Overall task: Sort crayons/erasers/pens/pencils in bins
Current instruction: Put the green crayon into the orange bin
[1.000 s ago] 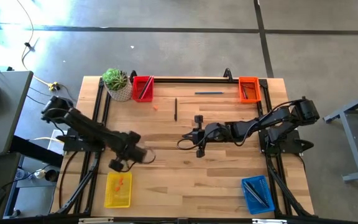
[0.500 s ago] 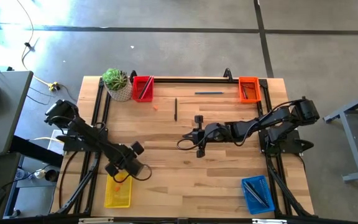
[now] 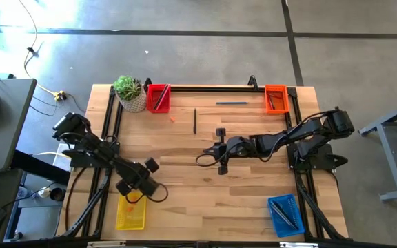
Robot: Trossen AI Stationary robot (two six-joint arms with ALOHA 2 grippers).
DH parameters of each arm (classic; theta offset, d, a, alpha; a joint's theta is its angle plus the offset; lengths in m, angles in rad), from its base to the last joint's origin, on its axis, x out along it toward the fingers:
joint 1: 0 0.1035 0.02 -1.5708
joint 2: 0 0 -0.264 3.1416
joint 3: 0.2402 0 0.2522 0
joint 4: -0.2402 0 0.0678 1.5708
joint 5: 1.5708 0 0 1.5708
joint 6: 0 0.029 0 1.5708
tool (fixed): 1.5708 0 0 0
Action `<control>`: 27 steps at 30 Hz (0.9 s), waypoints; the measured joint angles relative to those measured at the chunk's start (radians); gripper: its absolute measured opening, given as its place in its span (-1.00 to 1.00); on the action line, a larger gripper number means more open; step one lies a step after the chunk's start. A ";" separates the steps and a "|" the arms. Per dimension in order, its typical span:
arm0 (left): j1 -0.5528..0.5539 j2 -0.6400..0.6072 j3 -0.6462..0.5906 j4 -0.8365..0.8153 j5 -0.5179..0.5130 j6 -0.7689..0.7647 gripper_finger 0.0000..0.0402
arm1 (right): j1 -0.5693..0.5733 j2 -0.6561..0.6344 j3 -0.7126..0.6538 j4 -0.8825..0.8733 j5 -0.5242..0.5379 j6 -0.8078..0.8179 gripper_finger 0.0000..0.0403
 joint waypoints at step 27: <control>0.261 -0.346 -0.199 0.700 -0.028 -0.461 -1.00 | -0.078 0.000 -0.207 0.249 -0.103 0.142 -1.00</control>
